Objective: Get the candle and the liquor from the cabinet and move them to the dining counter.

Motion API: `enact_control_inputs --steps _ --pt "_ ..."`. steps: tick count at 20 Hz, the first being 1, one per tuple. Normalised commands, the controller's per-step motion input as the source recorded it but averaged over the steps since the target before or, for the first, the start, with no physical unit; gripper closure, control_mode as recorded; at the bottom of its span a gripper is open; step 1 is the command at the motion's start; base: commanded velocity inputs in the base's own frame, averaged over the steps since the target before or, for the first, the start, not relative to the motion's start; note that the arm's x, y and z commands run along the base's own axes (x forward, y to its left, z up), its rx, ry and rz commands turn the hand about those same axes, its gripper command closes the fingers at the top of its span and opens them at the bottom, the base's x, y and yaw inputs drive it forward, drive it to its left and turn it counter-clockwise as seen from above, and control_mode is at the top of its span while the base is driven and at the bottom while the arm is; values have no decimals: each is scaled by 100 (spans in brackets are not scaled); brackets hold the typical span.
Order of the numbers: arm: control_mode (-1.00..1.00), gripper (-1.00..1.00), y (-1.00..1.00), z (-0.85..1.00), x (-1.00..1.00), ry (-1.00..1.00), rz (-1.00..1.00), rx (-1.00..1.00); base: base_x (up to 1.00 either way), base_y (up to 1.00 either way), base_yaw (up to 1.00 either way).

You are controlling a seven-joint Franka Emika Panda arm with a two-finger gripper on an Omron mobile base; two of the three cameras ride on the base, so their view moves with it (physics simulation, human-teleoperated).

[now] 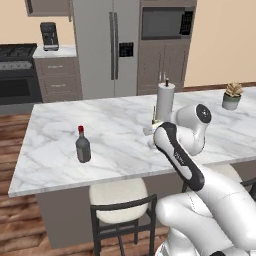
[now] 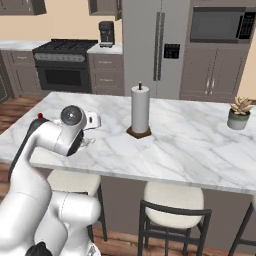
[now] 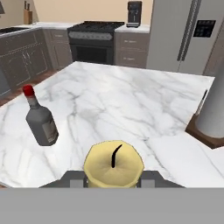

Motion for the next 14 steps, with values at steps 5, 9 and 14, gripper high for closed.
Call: enact_control_inputs --steps 5,9,14 --pt "-100 100 0 -27 33 0 0 0 0 0 0" --pt "-100 100 0 -29 25 0 0 0 0 0 0" --pt "-100 100 0 -27 17 0 0 0 0 0 0"
